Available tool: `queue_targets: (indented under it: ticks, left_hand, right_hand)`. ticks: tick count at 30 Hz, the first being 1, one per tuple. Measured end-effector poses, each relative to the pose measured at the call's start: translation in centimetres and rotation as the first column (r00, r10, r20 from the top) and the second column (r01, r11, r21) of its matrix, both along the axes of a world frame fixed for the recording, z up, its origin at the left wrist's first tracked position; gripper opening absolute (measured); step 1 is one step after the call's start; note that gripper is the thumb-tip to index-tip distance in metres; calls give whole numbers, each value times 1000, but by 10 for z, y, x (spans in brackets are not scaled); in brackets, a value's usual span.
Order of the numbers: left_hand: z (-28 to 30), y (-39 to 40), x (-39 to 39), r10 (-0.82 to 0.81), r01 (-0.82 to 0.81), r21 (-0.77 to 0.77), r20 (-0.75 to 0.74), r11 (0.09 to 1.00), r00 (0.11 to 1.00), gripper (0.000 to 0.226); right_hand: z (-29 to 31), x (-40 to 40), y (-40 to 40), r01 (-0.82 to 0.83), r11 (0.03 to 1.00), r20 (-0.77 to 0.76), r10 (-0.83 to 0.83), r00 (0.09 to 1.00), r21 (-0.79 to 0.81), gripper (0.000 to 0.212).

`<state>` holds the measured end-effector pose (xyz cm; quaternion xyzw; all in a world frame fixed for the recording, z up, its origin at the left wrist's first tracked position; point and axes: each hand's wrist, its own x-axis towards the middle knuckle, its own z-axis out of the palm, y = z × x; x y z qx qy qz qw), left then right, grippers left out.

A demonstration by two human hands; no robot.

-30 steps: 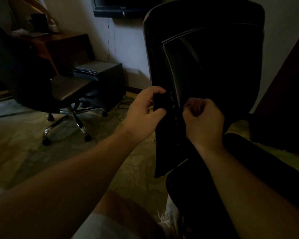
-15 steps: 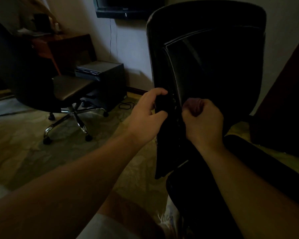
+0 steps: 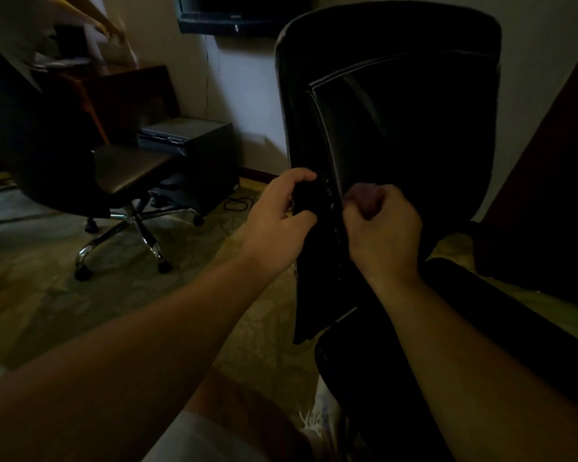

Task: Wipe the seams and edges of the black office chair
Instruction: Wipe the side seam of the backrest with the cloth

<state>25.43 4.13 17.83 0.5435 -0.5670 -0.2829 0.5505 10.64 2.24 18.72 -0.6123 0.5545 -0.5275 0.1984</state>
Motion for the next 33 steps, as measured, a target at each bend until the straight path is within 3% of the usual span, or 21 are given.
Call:
queue_targets:
  ticks: [2, 4, 6, 10, 13, 17, 20, 24, 28, 31, 33]
  left_hand:
    - [0, 0, -1, 1, -1, 5, -10, 1000, 1000, 55]
    - [0, 1, -1, 26, -26, -1, 14, 1000, 1000, 55]
    - [0, 1, -1, 34, -34, -6, 24, 999, 999, 55]
    - [1, 3, -1, 6, -6, 23, 7, 1000, 1000, 54]
    - [2, 4, -1, 27, -27, 5, 27, 1000, 999, 56]
    - [2, 3, -3, 20, -20, 11, 12, 1000, 1000, 55]
    - [3, 5, -4, 35, -35, 0, 13, 999, 999, 54]
    - [2, 3, -4, 27, -27, 15, -10, 1000, 1000, 55]
    - [2, 3, -3, 42, -42, 12, 11, 999, 999, 55]
    - [2, 1, -3, 30, -30, 24, -8, 999, 1000, 55]
    - [2, 1, -4, 36, -36, 20, -14, 999, 999, 55]
  right_hand:
    - [3, -5, -4, 17, 1000, 79, -16, 997, -10, 14]
    - [1, -1, 0, -74, 997, -96, 75, 993, 21, 12]
    - [0, 1, 2, -100, 995, -148, 103, 984, 28, 13]
    - [5, -7, -8, -43, 999, 62, 42, 997, 10, 12]
    - [3, -3, -7, -113, 993, -61, 115, 991, 44, 12]
    - [3, -4, -11, -67, 998, 48, 66, 997, 14, 9]
    - [2, 1, -7, -116, 992, -62, 119, 991, 42, 11]
    - [6, -4, -13, -50, 998, 56, 48, 997, 28, 10]
    - [7, 2, -10, -109, 992, -54, 112, 992, 56, 12]
    - [10, -5, -17, -52, 997, 52, 50, 997, 48, 12]
    - [9, -3, -16, -99, 993, 44, 97, 994, 58, 7]
